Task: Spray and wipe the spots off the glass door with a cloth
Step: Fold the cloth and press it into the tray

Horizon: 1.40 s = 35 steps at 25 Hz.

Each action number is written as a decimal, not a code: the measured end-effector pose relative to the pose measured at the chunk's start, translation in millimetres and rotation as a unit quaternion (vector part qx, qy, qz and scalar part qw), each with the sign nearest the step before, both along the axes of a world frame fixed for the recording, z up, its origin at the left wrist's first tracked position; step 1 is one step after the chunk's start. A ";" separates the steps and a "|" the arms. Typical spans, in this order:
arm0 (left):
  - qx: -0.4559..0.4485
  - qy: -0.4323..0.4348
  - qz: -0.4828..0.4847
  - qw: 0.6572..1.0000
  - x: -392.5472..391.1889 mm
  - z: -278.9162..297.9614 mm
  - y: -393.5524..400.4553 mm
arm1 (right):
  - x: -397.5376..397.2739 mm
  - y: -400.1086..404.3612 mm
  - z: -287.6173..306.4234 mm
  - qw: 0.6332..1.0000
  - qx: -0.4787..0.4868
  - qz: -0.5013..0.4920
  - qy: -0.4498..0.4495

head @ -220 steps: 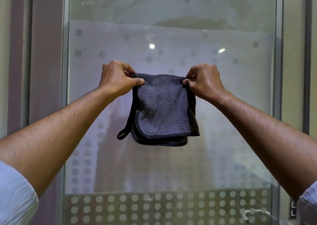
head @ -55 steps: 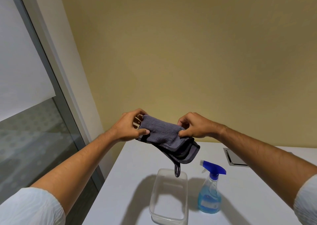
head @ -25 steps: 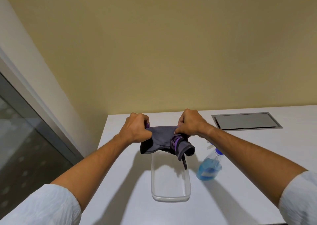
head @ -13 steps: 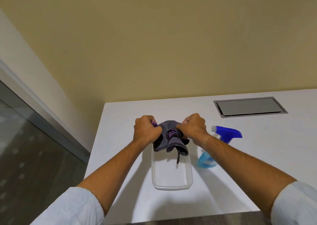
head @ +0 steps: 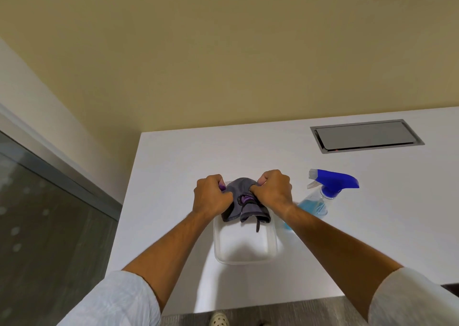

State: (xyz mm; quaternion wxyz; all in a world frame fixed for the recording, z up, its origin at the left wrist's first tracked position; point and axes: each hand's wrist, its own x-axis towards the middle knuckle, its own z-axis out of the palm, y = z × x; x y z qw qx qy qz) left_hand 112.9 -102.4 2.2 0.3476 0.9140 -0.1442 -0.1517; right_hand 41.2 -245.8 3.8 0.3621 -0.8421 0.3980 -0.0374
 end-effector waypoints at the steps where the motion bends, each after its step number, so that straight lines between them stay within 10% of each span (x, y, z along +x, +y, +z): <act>1: 0.006 -0.006 -0.008 1.000 -0.8 -4.0 -0.2 | -0.7 0.5 -4.2 1.000 -0.012 0.012 0.002; 35: 0.210 -0.310 -0.210 0.903 -41.1 -11.9 30.5 | -70.5 29.4 -10.3 0.926 -0.312 0.207 0.048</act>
